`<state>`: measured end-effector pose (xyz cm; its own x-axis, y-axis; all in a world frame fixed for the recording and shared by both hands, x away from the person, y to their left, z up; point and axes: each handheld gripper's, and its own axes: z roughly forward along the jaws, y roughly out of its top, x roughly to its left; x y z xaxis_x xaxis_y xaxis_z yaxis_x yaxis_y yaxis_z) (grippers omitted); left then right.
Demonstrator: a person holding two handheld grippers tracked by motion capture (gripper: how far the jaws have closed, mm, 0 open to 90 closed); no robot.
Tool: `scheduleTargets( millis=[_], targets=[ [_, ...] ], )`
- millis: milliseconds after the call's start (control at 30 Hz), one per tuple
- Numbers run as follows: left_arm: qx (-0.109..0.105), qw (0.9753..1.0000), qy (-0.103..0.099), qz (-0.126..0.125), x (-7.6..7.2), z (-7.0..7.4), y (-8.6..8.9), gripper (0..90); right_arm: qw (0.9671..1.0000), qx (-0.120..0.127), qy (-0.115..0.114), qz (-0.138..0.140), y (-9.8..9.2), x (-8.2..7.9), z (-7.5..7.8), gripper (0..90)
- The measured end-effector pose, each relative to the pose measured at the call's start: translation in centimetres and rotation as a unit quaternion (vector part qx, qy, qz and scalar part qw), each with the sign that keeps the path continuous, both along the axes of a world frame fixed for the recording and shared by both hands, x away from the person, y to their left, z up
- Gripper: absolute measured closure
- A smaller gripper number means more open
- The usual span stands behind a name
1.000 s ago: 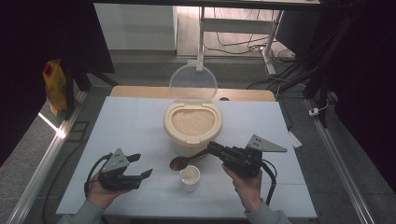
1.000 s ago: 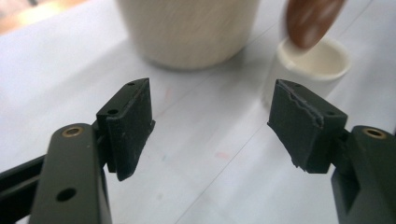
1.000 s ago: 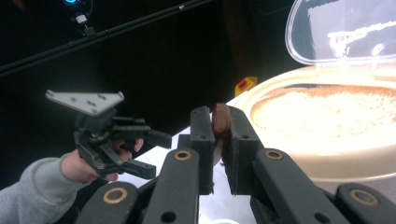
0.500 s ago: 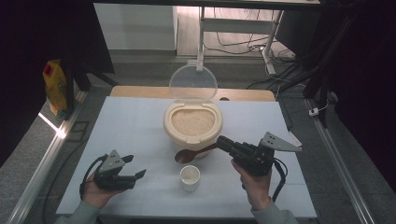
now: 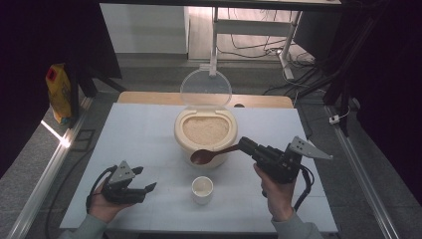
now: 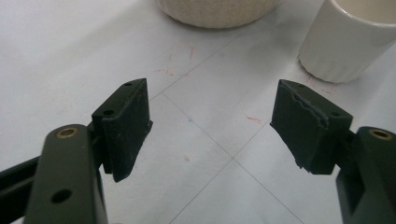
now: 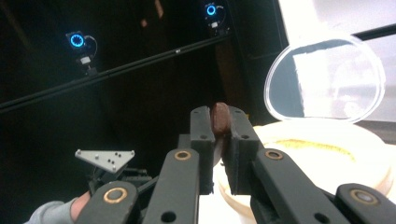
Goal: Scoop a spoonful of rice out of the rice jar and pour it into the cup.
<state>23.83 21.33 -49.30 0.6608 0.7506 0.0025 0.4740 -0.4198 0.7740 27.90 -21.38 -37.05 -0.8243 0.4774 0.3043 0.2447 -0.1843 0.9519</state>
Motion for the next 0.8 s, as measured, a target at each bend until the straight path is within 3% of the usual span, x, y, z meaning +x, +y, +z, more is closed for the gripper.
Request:
scheduleTargets(
  millis=[467, 800],
  targets=[
    [0.002, 1.0, 0.004, 0.0, 0.1, 0.0, 0.0, 27.1, 0.999, 0.02, -0.009, -0.04, -1.9, 1.6, 1.2, 82.7],
    [0.014, 0.9998, 0.01, -0.008, 0.3, -0.3, -0.2, 26.6, 0.996, -0.024, -0.008, -0.085, -1.8, 3.8, 1.9, 82.7]
  ],
)
